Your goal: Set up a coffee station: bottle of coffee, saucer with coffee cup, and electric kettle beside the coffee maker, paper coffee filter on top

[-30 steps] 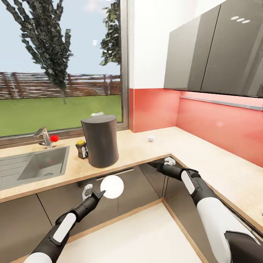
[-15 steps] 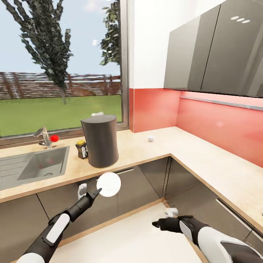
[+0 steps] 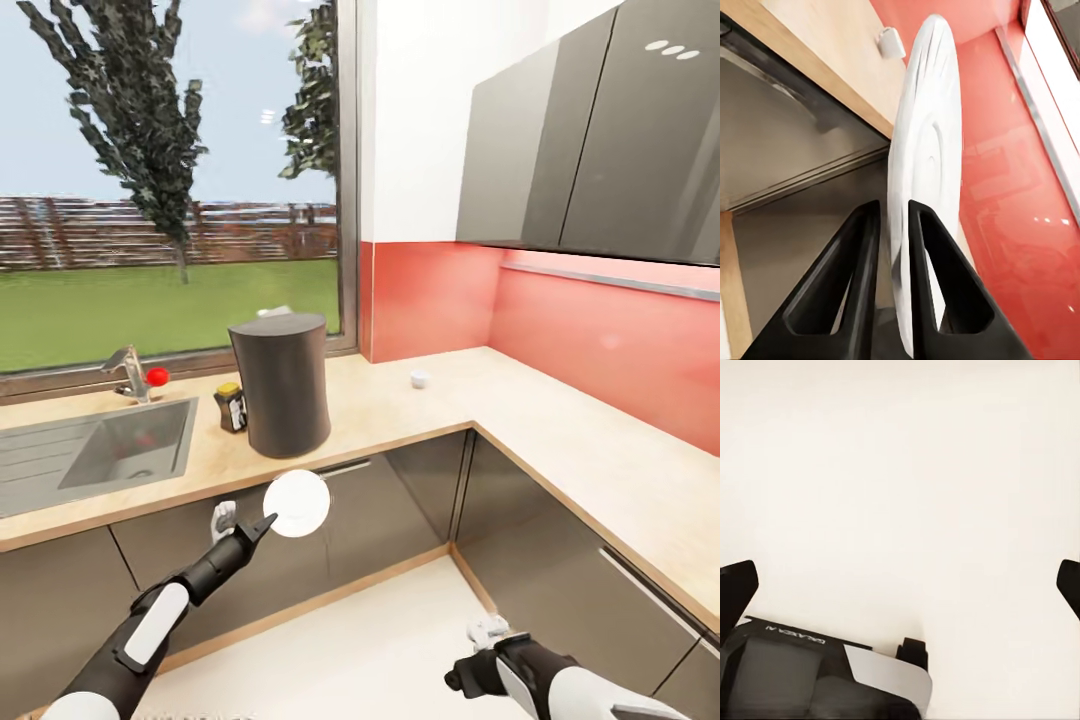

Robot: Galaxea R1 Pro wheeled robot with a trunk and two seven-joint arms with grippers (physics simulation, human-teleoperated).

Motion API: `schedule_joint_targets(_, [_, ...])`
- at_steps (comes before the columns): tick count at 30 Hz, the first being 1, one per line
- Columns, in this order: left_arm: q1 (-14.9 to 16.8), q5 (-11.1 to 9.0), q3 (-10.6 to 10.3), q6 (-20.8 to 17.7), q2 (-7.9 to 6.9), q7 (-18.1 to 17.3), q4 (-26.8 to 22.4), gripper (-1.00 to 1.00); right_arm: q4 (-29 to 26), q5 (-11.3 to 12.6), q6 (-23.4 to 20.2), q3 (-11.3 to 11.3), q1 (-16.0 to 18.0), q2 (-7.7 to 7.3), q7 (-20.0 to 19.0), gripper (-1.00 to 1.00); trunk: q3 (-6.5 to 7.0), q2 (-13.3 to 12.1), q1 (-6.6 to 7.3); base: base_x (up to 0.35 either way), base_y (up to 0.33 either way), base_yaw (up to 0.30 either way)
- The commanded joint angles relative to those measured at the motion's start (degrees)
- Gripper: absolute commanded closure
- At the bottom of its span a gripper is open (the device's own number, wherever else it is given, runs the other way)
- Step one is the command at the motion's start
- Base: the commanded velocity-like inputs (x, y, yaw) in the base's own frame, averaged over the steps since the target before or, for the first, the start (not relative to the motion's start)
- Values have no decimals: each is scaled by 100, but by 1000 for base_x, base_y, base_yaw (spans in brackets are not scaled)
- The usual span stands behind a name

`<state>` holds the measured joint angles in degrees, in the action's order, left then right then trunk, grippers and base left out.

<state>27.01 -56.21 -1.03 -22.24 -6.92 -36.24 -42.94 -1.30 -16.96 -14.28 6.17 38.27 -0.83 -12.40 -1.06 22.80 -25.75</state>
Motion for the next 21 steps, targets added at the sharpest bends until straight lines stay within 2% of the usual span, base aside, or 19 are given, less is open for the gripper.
schedule_joint_targets(1, [6,-47,-11,-45,-43,13,-1,100,-12,-65,-190,51,-39,-9,-23,-100,-12,12,-3,0,0,256])
schedule_joint_targets(4, [6,-47,-4,-51,-100,8,-10,100,-16,-69,-292,51,-144,0,50,-100,-13,12,-3,0,0,270])
schedule_joint_targets(5, [11,-120,-2,-53,-195,10,-12,100,-18,-66,-298,51,-202,19,350,-100,-15,12,-3,0,0,217])
schedule_joint_targets(9, [21,-359,-2,-45,-321,23,-14,100,-13,-62,-295,51,-252,21,391,-100,-16,12,-3,0,0,228])
schedule_joint_targets(18, [106,-399,-11,-36,-341,79,-12,100,-12,-61,-295,51,-331,21,390,-100,-16,12,-3,0,0,273])
schedule_joint_targets(21, [120,-396,2,-30,-344,244,-8,100,-11,-61,-298,51,-337,21,388,-100,-16,12,-3,0,0,278])
